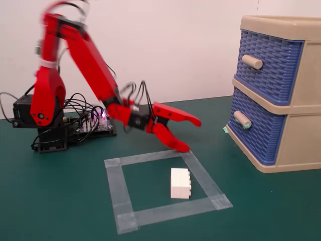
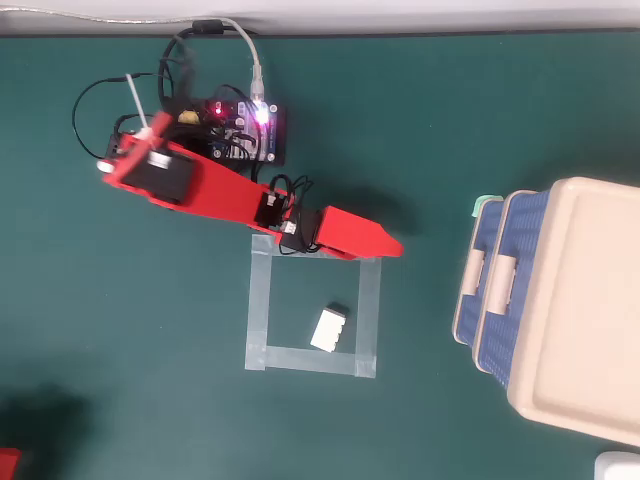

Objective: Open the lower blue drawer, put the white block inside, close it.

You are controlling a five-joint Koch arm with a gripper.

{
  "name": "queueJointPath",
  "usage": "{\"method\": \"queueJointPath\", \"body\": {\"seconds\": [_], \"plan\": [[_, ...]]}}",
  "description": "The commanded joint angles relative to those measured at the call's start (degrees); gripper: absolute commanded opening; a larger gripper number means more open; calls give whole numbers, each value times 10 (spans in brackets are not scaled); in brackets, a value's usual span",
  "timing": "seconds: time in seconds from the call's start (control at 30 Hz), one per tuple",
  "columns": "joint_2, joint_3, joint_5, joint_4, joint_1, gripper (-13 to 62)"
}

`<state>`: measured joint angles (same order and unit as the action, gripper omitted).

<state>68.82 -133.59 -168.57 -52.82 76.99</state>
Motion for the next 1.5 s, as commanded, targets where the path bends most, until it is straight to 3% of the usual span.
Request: {"method": "queueJointPath", "body": {"seconds": [0.0,0.43,0.63,0.97,1.23,1.47], "plan": [[-6,10,-3,-144,10,331],[-200,404,18,-61,20,307],[-202,484,18,46,24,203],[-193,488,17,147,25,-72],[-126,434,9,181,21,-81],[32,206,-37,180,2,-81]]}}
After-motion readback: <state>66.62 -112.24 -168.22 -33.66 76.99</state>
